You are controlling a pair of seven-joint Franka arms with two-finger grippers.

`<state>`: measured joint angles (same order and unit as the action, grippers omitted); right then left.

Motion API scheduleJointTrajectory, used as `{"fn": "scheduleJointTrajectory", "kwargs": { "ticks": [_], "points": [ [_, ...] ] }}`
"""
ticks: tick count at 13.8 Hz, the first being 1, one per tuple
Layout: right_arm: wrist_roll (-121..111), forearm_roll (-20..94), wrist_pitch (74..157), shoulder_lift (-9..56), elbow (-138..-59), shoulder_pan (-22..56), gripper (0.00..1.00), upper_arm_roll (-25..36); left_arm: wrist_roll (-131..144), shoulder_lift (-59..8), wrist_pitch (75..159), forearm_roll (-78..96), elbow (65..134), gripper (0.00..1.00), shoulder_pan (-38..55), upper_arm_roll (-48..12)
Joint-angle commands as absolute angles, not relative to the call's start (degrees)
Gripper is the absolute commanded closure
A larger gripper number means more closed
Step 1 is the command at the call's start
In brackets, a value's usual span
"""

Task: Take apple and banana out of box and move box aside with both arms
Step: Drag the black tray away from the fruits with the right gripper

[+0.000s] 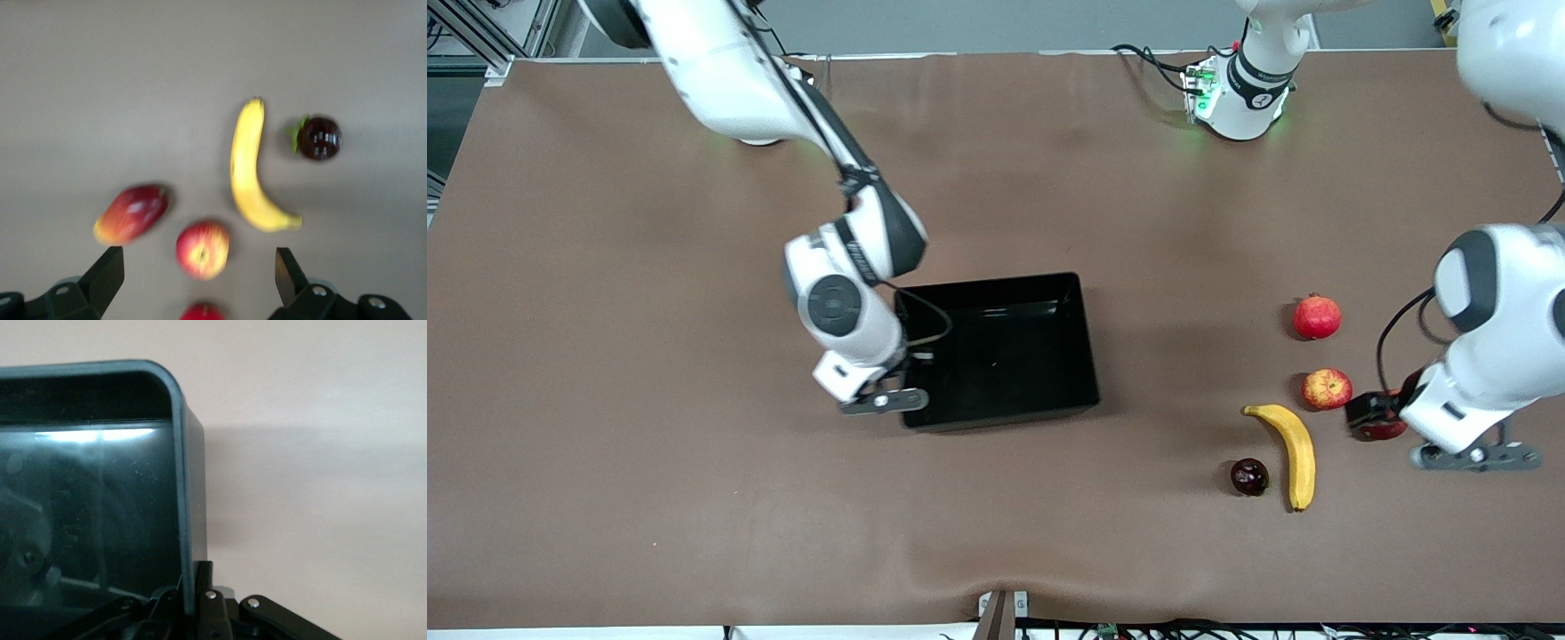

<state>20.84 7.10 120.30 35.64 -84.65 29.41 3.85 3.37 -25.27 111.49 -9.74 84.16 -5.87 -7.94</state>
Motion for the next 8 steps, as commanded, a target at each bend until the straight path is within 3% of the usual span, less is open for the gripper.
{"fn": "scheduleJointTrajectory", "kwargs": {
  "ticks": [1,8],
  "points": [
    [19.8,7.7,118.6,26.9,-89.9,23.0,1.00,2.6,3.2,-17.8,102.1,-9.5,86.0,0.00,-6.2,-7.7],
    [5.8,7.7,117.4,17.8,-101.2,7.0,1.00,2.6,2.6,-5.3,88.3,-7.2,86.2,0.00,-6.3,-7.9]
  ]
}}
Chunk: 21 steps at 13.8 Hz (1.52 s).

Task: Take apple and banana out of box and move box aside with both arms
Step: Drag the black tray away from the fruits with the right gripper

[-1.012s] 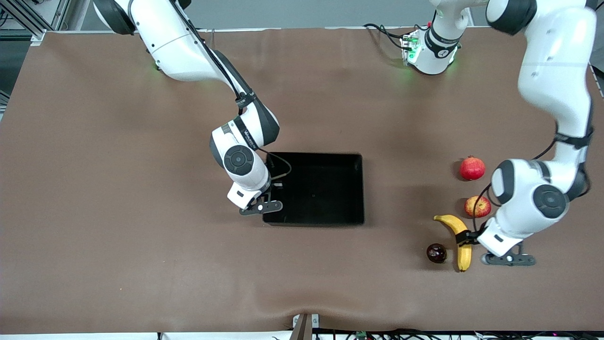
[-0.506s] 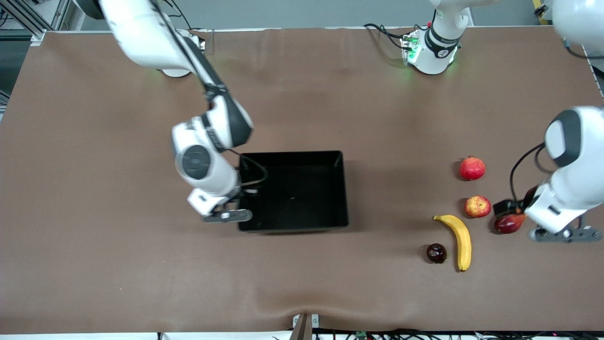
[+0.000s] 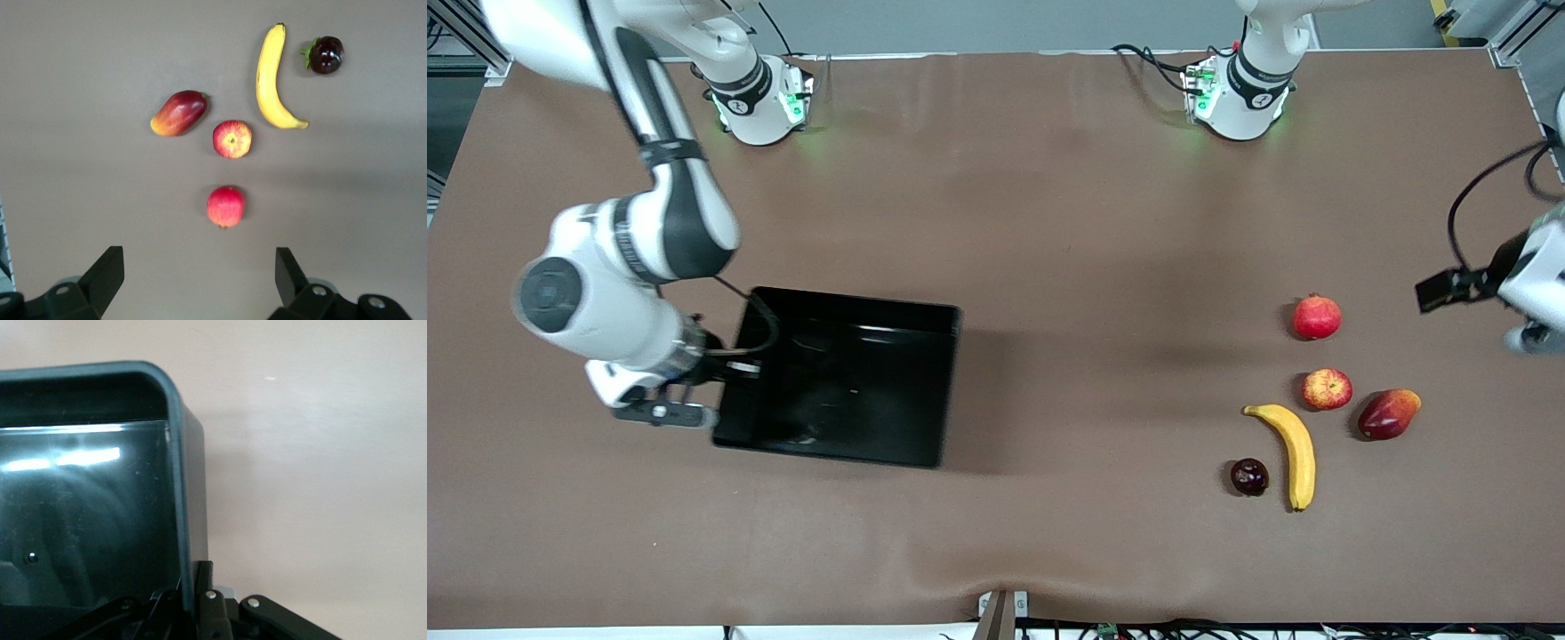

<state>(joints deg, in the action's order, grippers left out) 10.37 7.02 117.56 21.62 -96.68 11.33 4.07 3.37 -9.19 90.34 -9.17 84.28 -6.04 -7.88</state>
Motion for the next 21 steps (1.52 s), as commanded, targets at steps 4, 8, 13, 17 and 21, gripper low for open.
{"fn": "scheduleJointTrajectory", "kwargs": {
  "ticks": [4,8,13,17,21],
  "points": [
    [-5.0,7.7,115.8,18.9,-101.3,-2.8,1.00,2.6,2.5,-1.2,83.9,-5.8,86.3,0.00,-6.4,-7.8],
    [-14.2,8.3,117.4,23.9,-100.5,-10.6,1.00,2.5,2.7,1.5,83.0,-5.4,86.7,0.00,-4.7,-7.4],
    [-21.8,13.3,126.6,32.1,-97.8,-15.2,1.00,2.6,2.5,2.0,81.7,-5.4,86.7,0.00,1.5,-1.5],
    [-21.9,15.3,128.7,35.4,-96.1,-17.2,1.00,2.6,2.5,2.9,81.2,-5.3,86.9,0.00,1.8,-1.5],
    [-22.3,14.9,130.3,37.0,-96.1,-17.0,0.00,2.6,2.5,2.5,81.4,-3.3,86.8,0.00,1.4,-1.5]
  ]
}}
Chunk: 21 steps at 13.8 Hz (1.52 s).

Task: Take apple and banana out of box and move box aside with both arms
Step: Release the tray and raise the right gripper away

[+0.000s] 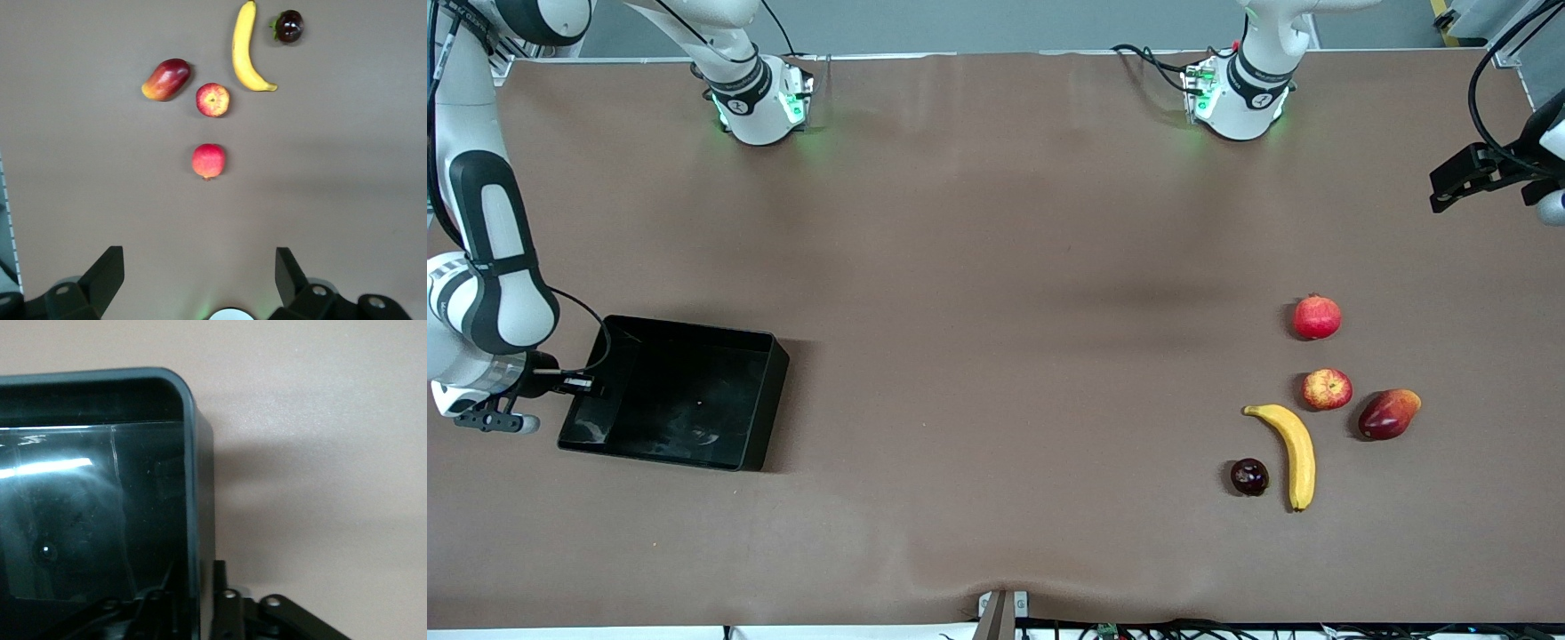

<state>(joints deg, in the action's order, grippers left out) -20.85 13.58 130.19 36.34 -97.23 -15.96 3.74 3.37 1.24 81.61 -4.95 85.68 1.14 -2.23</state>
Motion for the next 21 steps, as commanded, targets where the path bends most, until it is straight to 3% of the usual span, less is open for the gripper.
{"fn": "scheduleJointTrajectory", "kwargs": {
  "ticks": [1,6,12,21],
  "points": [
    [-22.7,14.9,130.1,36.7,-96.0,-16.8,0.00,2.5,2.5,2.3,81.5,-3.2,86.9,0.00,1.3,-1.5],
    [-22.4,14.8,128.6,32.0,-94.0,-15.3,0.00,2.5,2.5,2.3,81.5,-3.2,87.0,0.00,1.1,-1.4],
    [-19.3,12.2,118.4,22.4,-92.2,-8.3,0.00,2.6,2.5,2.3,81.6,-3.3,87.1,0.00,1.2,-1.4],
    [-1.6,3.2,95.9,2.7,-92.5,-0.2,0.00,2.5,2.6,2.4,81.6,-3.2,87.1,0.00,1.1,-1.4]
  ]
}}
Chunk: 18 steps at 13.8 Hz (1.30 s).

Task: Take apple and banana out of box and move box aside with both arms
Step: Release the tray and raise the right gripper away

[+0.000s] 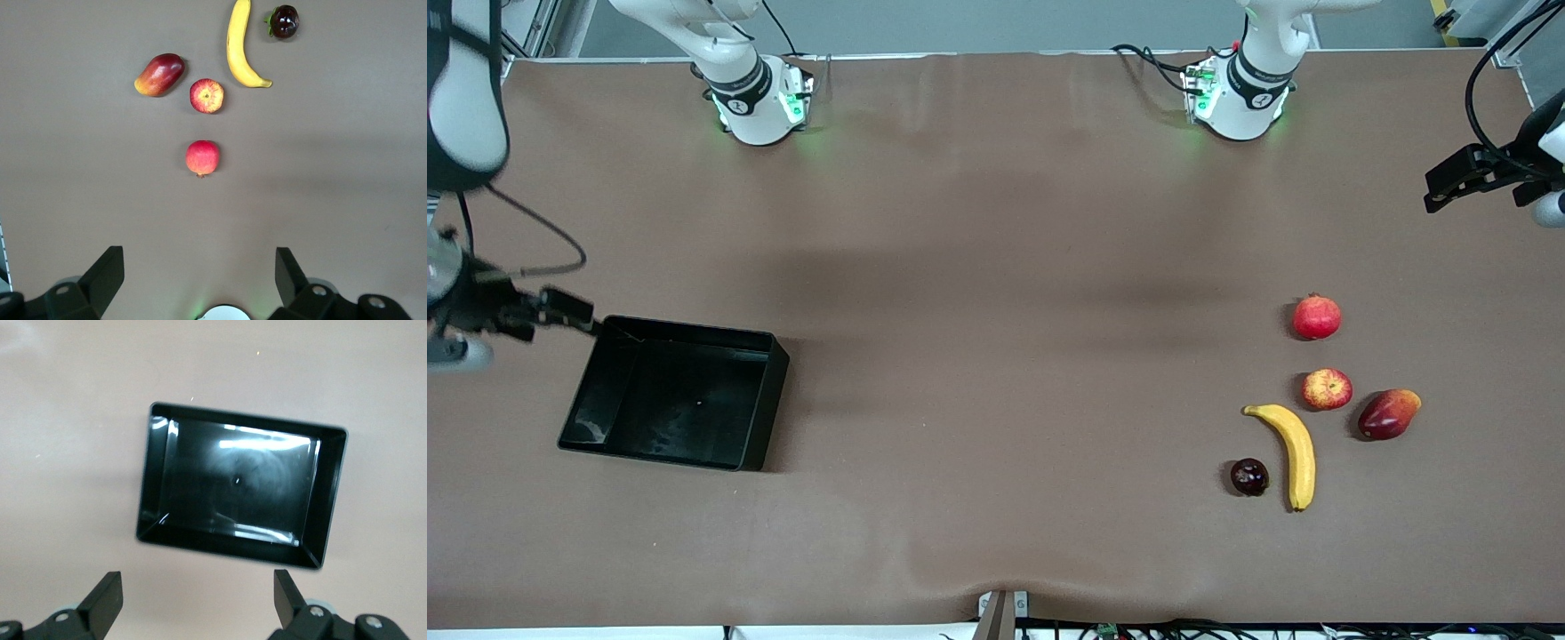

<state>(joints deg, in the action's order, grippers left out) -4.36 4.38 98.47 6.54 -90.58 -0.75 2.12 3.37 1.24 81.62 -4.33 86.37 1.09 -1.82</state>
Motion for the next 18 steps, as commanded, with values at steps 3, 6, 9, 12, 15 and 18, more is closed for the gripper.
{"fn": "scheduleJointTrajectory", "kwargs": {
  "ticks": [3,6,9,12,15,18],
  "points": [
    [1.5,3.0,89.2,0.4,-91.8,-0.1,0.00,2.5,2.6,2.3,81.6,-3.3,87.1,0.00,1.2,-1.4],
    [1.2,2.3,88.2,-1.5,-91.8,-0.2,0.00,2.5,2.6,2.4,81.6,-3.3,87.2,0.00,1.1,-1.4],
    [1.1,1.0,87.1,-2.6,-91.8,-0.2,0.00,2.1,2.6,2.4,81.9,-3.3,87.7,0.00,1.1,-1.3],
    [0.8,1.0,86.7,-2.6,-91.8,-0.2,0.00,2.1,2.6,2.8,81.9,-3.3,88.1,0.00,1.1,-1.1],
    [0.9,-0.3,86.3,-2.5,-90.6,0.2,0.00,1.9,2.6,2.7,82.2,-3.3,88.1,0.00,1.1,-1.1],
    [1.1,-0.2,85.9,-2.2,-90.5,0.3,0.00,2.1,2.6,2.7,82.1,-3.3,88.1,0.00,1.1,-1.0]
  ]
}}
